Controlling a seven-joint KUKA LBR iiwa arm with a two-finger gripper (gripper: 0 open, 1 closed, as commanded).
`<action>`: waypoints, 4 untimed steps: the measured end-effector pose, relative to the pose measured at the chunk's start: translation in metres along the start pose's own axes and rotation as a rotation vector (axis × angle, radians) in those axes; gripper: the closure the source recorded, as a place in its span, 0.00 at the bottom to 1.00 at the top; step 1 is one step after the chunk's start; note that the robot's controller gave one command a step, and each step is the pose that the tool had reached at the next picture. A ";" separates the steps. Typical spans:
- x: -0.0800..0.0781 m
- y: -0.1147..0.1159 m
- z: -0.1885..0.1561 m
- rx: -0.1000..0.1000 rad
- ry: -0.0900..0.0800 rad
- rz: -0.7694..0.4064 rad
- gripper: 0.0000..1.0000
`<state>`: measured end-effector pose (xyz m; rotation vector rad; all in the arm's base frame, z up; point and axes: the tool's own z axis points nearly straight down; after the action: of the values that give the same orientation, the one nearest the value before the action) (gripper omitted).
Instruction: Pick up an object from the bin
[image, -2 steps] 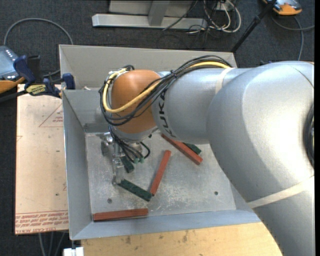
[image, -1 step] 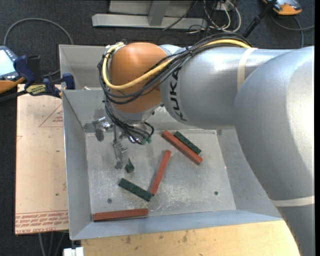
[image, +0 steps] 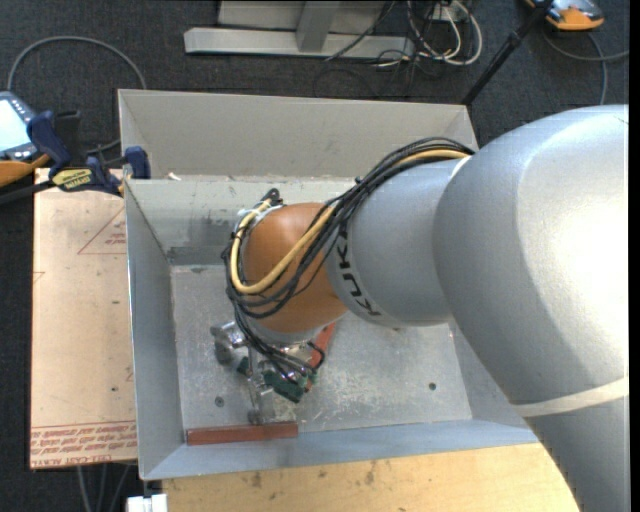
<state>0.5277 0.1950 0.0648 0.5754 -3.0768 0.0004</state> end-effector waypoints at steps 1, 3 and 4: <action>-0.031 -0.099 -0.064 0.009 -0.022 -0.068 0.00; -0.030 -0.092 -0.060 0.001 -0.014 -0.076 0.00; 0.012 -0.050 -0.005 0.002 -0.009 -0.450 0.00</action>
Offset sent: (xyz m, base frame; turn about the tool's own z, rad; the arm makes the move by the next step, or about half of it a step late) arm 0.0608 -0.0751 0.0599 -0.0785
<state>0.5347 0.1444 0.0695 1.2515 -2.8796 -0.0026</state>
